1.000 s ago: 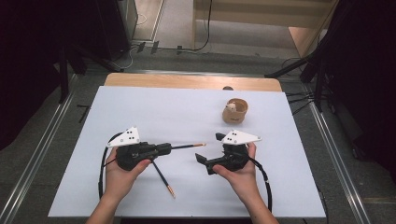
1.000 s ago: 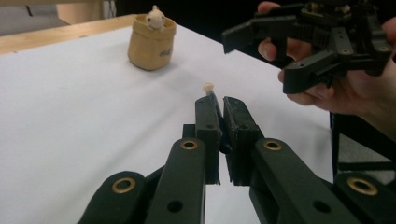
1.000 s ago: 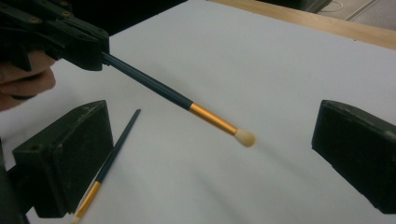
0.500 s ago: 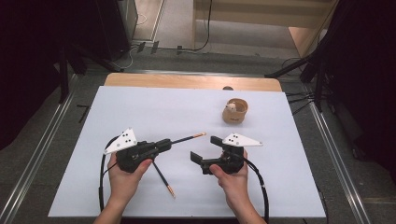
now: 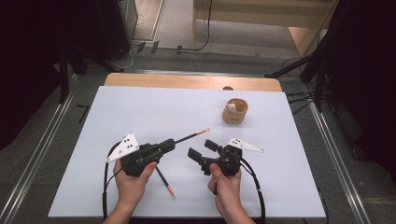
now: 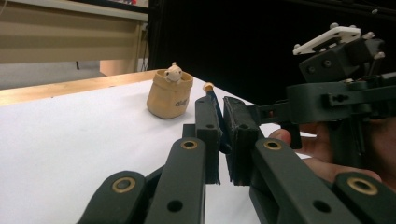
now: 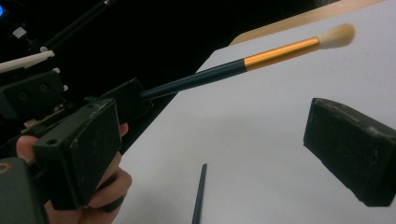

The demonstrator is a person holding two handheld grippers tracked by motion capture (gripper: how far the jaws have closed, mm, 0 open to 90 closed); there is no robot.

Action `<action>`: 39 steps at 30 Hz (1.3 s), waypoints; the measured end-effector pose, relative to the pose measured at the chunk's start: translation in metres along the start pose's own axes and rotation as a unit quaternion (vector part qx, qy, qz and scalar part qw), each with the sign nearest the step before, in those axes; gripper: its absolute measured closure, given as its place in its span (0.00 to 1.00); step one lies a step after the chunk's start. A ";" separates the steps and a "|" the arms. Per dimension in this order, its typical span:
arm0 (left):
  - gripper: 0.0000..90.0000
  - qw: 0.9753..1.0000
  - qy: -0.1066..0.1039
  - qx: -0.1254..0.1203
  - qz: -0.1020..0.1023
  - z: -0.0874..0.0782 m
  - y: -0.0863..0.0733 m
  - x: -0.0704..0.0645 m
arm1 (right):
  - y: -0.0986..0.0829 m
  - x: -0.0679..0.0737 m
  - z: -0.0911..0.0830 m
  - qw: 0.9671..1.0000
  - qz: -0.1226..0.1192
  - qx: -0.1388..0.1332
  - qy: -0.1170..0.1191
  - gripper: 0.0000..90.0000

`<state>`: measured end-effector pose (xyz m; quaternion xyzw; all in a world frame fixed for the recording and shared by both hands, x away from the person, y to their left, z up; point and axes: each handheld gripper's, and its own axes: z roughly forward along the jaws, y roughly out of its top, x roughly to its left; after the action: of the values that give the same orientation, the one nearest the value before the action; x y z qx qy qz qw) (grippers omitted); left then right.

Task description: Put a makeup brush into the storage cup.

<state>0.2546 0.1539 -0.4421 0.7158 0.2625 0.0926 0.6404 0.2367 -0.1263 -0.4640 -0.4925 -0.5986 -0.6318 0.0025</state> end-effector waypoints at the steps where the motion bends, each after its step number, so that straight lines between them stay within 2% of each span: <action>1: 0.96 1.000 0.000 -0.002 0.002 0.001 0.000 -0.001 | 0.000 -0.001 0.000 1.000 0.006 -0.001 0.001 0.07; 4: 0.96 1.000 0.001 -0.005 0.007 0.002 -0.002 -0.005 | 0.001 -0.003 0.000 0.999 0.031 -0.006 0.014 0.08; 5: 0.96 1.000 0.001 -0.005 0.007 0.002 -0.002 -0.005 | 0.001 -0.003 0.000 0.999 0.031 -0.006 0.014 0.08; 6: 0.96 1.000 0.002 -0.006 0.007 0.004 -0.003 -0.006 | 0.002 -0.003 0.000 0.999 0.044 -0.008 0.018 0.09; 9: 0.96 1.000 0.004 -0.006 0.009 0.005 -0.004 -0.008 | 0.002 -0.004 0.000 0.998 0.058 -0.014 0.019 0.13; 10: 0.96 1.000 0.003 -0.006 0.010 0.006 -0.005 -0.010 | 0.003 -0.005 0.000 0.997 0.074 -0.013 0.018 0.15; 12: 0.96 1.000 0.003 -0.008 0.009 0.007 -0.006 -0.011 | 0.004 -0.005 0.001 0.996 0.087 -0.014 0.023 0.19; 15: 0.96 1.000 0.002 -0.006 0.012 0.009 -0.007 -0.013 | 0.005 -0.006 0.001 0.994 0.109 -0.020 0.018 0.26; 16: 0.96 1.000 0.002 -0.005 0.014 0.010 -0.007 -0.014 | 0.005 -0.006 0.001 0.994 0.109 -0.020 0.018 0.26; 17: 0.96 1.000 0.000 -0.004 0.014 0.010 -0.008 -0.015 | 0.006 -0.008 0.001 0.992 0.124 -0.024 0.015 0.29; 20: 0.96 1.000 0.000 -0.004 0.017 0.011 -0.009 -0.017 | 0.005 -0.012 0.000 0.990 0.140 -0.026 0.017 0.36; 22: 0.96 1.000 0.000 -0.004 0.018 0.011 -0.009 -0.017 | 0.004 -0.015 0.000 0.987 0.158 -0.030 0.020 0.41; 24: 0.96 1.000 -0.002 -0.002 0.019 0.012 -0.010 -0.018 | 0.003 -0.018 0.001 0.986 0.163 -0.028 0.026 0.49; 26: 0.96 1.000 -0.001 0.000 0.023 0.013 -0.010 -0.020 | 0.001 -0.021 0.002 0.984 0.173 -0.032 0.038 0.53; 29: 0.96 1.000 -0.003 0.001 0.026 0.014 -0.011 -0.022 | 0.001 -0.022 0.002 0.983 0.176 -0.034 0.047 0.57; 31: 0.96 1.000 -0.004 0.002 0.029 0.015 -0.011 -0.022 | 0.001 -0.022 0.002 0.982 0.178 -0.032 0.048 0.58; 35: 0.96 1.000 -0.004 0.004 0.031 0.016 -0.012 -0.024 | 0.002 -0.025 0.003 0.979 0.196 -0.025 0.052 0.68; 36: 0.96 1.000 -0.005 0.002 0.029 0.016 -0.013 -0.024 | 0.002 -0.025 0.003 0.979 0.196 -0.025 0.052 0.68; 37: 0.96 1.000 -0.008 0.012 0.023 0.018 -0.013 -0.023 | 0.002 -0.027 0.003 0.978 0.199 -0.020 0.062 0.74; 38: 0.95 1.000 -0.008 0.012 0.023 0.018 -0.013 -0.023 | 0.002 -0.027 0.003 0.978 0.199 -0.020 0.062 0.74; 39: 0.88 1.000 -0.006 0.023 0.012 0.021 -0.015 -0.021 | 0.002 -0.030 0.001 0.975 0.201 -0.036 0.091 0.92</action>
<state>0.2425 0.1263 -0.4560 0.7338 0.2522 0.0901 0.6244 0.2536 -0.1437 -0.4814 -0.5429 -0.4612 -0.6819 0.1658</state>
